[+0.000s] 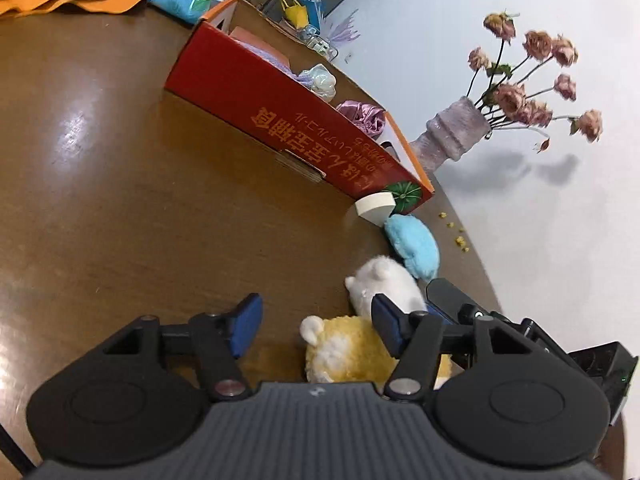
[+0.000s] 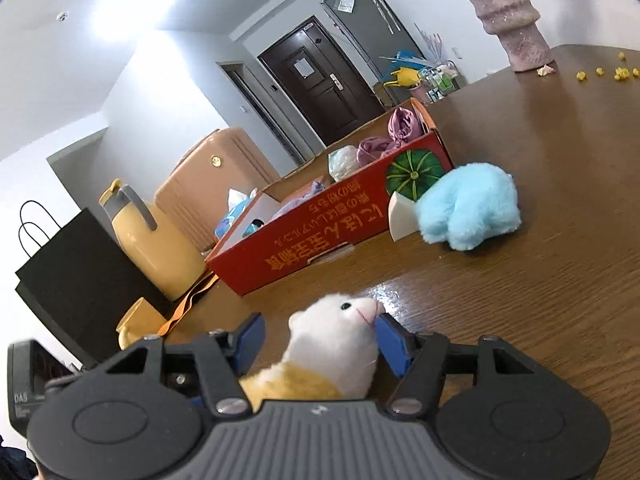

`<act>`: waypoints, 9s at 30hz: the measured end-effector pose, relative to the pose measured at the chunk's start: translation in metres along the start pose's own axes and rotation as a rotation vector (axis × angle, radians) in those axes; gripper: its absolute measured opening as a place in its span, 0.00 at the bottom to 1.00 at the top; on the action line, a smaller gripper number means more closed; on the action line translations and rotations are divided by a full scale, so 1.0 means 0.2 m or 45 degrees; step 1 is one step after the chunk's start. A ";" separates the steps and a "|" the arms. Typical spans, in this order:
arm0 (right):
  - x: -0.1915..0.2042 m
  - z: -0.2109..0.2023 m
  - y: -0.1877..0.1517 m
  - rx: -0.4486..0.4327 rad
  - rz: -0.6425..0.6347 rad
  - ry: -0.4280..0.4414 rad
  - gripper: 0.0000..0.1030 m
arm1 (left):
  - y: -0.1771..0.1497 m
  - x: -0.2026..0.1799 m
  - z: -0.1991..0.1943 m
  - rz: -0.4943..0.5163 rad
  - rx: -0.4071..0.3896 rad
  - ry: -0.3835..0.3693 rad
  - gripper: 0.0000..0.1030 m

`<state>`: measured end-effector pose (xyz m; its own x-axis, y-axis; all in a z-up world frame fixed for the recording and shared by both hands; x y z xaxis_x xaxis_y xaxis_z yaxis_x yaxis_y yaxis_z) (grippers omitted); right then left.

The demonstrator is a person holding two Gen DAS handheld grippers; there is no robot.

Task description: Organize soft objects

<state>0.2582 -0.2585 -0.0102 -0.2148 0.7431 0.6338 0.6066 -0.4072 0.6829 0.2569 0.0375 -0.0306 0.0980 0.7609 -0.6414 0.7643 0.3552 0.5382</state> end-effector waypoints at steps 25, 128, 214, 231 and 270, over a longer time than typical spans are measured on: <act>0.04 -0.10 -0.01 0.033 0.013 0.049 0.38 | -0.03 -0.18 -0.04 0.144 -0.079 -0.088 0.48; -0.13 -0.02 0.25 -0.081 -0.668 -0.343 0.98 | -0.17 -0.52 0.09 0.636 -0.521 0.642 1.00; 0.17 1.46 0.94 0.476 -0.596 -0.435 0.77 | 1.25 -0.28 1.02 0.660 -0.058 0.393 0.46; 0.30 0.63 1.25 0.101 -0.592 -0.458 0.83 | 1.21 -0.48 0.18 0.766 -0.477 0.587 0.89; 0.40 -0.59 -0.14 -0.395 -0.850 -0.324 1.00 | -0.35 -0.32 -0.77 0.790 -0.822 0.682 1.00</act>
<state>0.1341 -0.2498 0.0634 -0.2542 0.9668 -0.0242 0.1611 0.0670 0.9847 0.0994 0.0472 0.0564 -0.0594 0.9942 0.0897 0.1745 -0.0781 0.9816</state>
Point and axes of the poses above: each gripper's, at about its wrist camera, not at the fingertips, and z roughly the way its jaws point, x to its left, y to its top, the point moved 1 cm from there along z, roughly the way its jaws point, and after that the axes turned 2 degrees about z, right-handed, at the moved point
